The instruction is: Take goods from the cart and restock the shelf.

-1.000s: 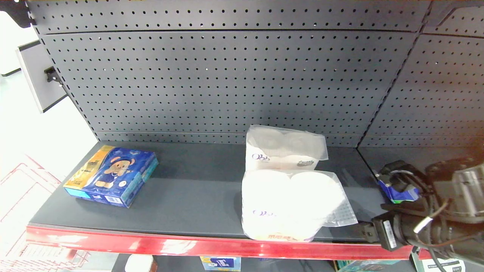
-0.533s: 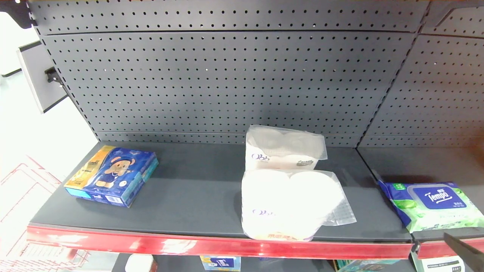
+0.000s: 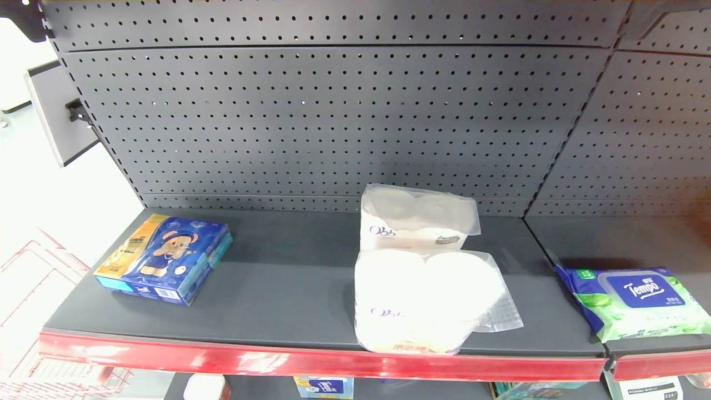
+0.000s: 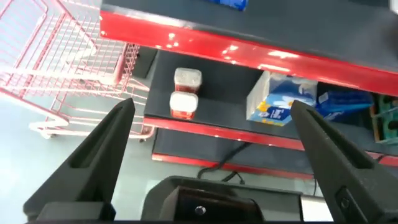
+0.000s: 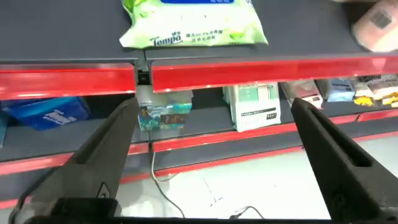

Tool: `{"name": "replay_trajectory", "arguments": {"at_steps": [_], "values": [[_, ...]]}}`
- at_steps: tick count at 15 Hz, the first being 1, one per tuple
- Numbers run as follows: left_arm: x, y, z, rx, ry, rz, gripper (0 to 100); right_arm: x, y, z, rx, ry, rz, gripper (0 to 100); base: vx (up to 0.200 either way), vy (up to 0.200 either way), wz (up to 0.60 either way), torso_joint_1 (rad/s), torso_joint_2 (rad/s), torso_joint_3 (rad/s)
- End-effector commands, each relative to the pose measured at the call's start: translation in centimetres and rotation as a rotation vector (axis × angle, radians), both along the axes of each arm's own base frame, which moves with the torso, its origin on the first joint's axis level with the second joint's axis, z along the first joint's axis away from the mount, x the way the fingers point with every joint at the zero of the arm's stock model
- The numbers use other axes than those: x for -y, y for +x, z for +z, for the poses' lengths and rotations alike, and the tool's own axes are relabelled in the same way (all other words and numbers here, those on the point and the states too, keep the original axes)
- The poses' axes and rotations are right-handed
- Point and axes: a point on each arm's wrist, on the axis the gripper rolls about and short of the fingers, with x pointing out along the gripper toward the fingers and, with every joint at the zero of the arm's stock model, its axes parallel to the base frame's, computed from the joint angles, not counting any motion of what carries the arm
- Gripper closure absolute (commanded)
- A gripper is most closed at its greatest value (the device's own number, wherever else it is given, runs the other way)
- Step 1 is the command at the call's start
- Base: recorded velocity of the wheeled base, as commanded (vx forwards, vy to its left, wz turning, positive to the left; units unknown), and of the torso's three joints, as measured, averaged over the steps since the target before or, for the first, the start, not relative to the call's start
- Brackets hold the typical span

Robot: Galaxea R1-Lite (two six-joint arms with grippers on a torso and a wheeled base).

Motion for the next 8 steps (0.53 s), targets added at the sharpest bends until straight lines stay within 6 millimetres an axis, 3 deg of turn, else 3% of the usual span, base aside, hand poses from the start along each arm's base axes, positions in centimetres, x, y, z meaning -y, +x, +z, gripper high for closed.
{"name": "replay_trajectory", "arguments": {"at_steps": [1,4,5,7,8], "values": [[0.2,-0.1,-3.5,0.063,0.051,-0.056,0,-0.1,-0.8,-1.2,0.078,0.033,0.117,0,0.000,0.000,0.00,0.000,0.00,0.000],[0.4,1.9,-3.4,0.265,0.047,-0.147,0,-0.4,0.1,-1.7,0.178,0.021,0.202,0,0.000,0.000,0.00,0.000,0.00,0.000],[0.4,3.6,-5.1,0.376,0.062,-0.143,0,-0.5,0.7,-2.1,0.277,0.025,0.241,0,0.000,0.000,0.00,0.000,0.00,0.000],[0.4,3.8,-5.1,0.420,0.069,-0.126,0,-0.6,0.7,-1.8,0.302,0.032,0.277,0,0.000,0.000,0.00,0.000,0.00,0.000],[0.3,3.8,-5.5,0.379,0.078,-0.103,0,-0.9,0.7,-2.2,0.259,0.081,0.412,0,0.000,0.000,0.00,0.000,0.00,0.000]]}}
